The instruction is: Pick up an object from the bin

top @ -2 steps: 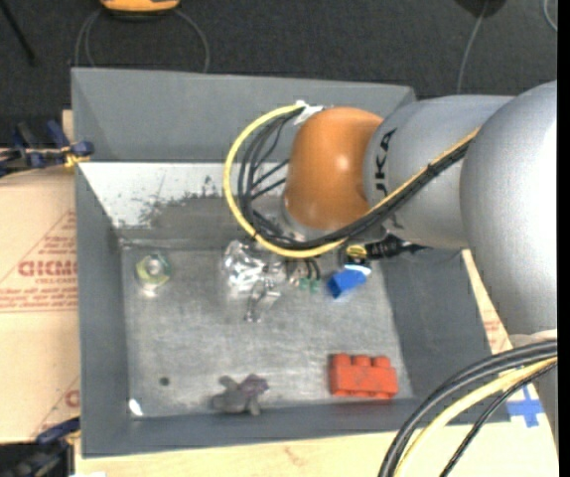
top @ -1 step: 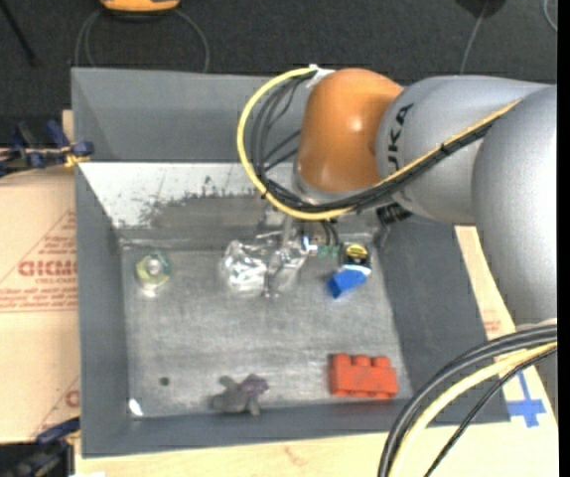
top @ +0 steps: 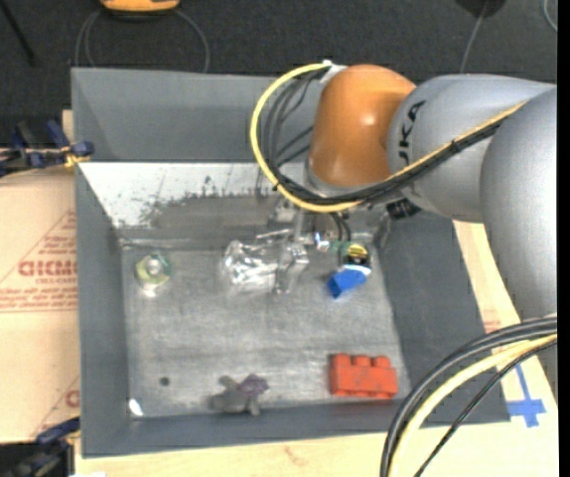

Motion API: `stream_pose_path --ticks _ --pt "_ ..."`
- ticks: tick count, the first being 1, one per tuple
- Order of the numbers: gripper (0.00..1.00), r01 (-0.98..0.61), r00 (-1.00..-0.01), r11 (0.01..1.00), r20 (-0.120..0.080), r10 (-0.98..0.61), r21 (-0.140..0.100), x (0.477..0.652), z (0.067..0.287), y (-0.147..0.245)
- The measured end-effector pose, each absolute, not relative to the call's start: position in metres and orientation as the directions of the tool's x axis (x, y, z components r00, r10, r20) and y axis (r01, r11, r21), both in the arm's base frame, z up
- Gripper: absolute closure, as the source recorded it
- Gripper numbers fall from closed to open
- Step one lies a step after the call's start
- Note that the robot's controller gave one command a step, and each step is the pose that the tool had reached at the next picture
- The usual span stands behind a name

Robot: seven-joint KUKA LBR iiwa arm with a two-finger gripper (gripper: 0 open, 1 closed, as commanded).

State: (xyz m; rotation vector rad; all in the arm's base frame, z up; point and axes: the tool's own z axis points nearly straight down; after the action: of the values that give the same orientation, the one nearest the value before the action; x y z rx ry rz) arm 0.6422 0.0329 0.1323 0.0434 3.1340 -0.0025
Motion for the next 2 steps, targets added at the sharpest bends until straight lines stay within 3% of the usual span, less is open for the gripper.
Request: stream_pose_path --ticks 1,2 --pt "0.00 0.026 -1.000 1.000 -0.011 0.026 0.001 0.646 0.096 0.031" --pt "0.00 0.120 -0.993 0.993 -0.012 0.120 0.008 0.645 0.077 0.017"
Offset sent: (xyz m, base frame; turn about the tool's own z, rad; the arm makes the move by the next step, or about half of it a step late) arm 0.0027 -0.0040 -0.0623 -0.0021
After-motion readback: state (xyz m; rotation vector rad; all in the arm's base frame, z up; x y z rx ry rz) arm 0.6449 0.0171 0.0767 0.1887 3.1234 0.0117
